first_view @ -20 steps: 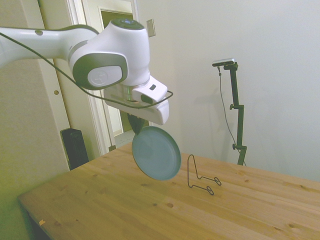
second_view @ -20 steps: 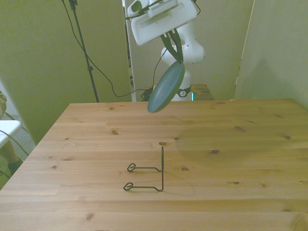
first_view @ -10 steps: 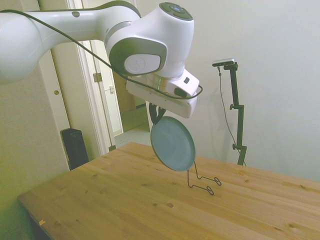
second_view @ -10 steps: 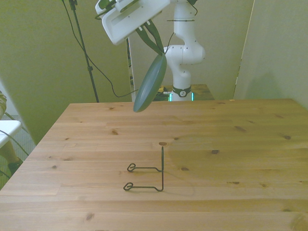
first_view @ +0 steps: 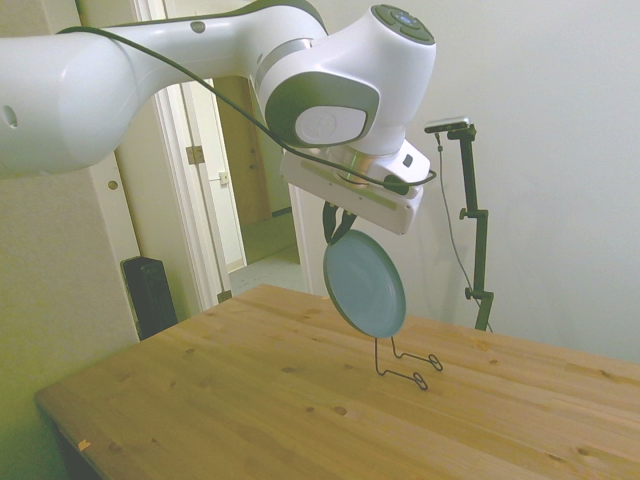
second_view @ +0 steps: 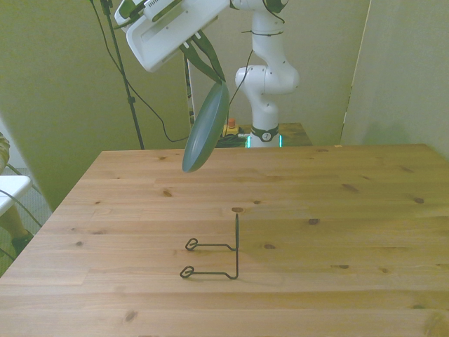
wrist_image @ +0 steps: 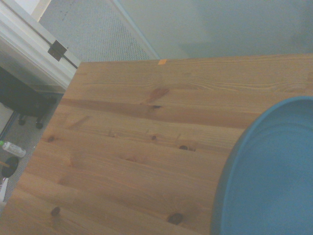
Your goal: Load the plate
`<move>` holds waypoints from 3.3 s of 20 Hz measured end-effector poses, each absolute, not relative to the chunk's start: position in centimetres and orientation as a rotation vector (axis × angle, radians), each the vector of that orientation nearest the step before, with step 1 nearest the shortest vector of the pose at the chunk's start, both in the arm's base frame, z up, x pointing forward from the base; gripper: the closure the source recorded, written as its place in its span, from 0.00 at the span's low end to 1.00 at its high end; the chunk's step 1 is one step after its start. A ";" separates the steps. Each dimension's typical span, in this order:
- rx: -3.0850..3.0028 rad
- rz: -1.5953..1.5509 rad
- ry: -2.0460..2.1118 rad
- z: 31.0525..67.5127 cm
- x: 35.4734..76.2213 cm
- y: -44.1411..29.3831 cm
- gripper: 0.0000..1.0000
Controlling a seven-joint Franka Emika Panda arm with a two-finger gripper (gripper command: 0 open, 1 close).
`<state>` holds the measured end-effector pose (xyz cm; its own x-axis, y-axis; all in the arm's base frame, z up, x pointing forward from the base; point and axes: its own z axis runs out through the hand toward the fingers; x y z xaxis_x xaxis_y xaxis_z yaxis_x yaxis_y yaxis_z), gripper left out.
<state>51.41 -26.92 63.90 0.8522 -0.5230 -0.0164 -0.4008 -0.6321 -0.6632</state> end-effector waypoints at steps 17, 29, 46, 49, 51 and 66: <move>-2.241 -0.218 0.618 61.9 54.6 -30.9 1.00; -2.254 -0.217 0.586 59.6 59.2 -28.1 1.00; -2.270 -0.243 0.622 56.9 61.8 -26.7 1.00; -2.252 -0.231 0.632 55.5 62.3 -27.2 1.00; -2.236 -0.233 0.628 54.9 62.5 -27.5 1.00; -2.204 -0.227 0.537 50.4 64.3 -27.1 1.00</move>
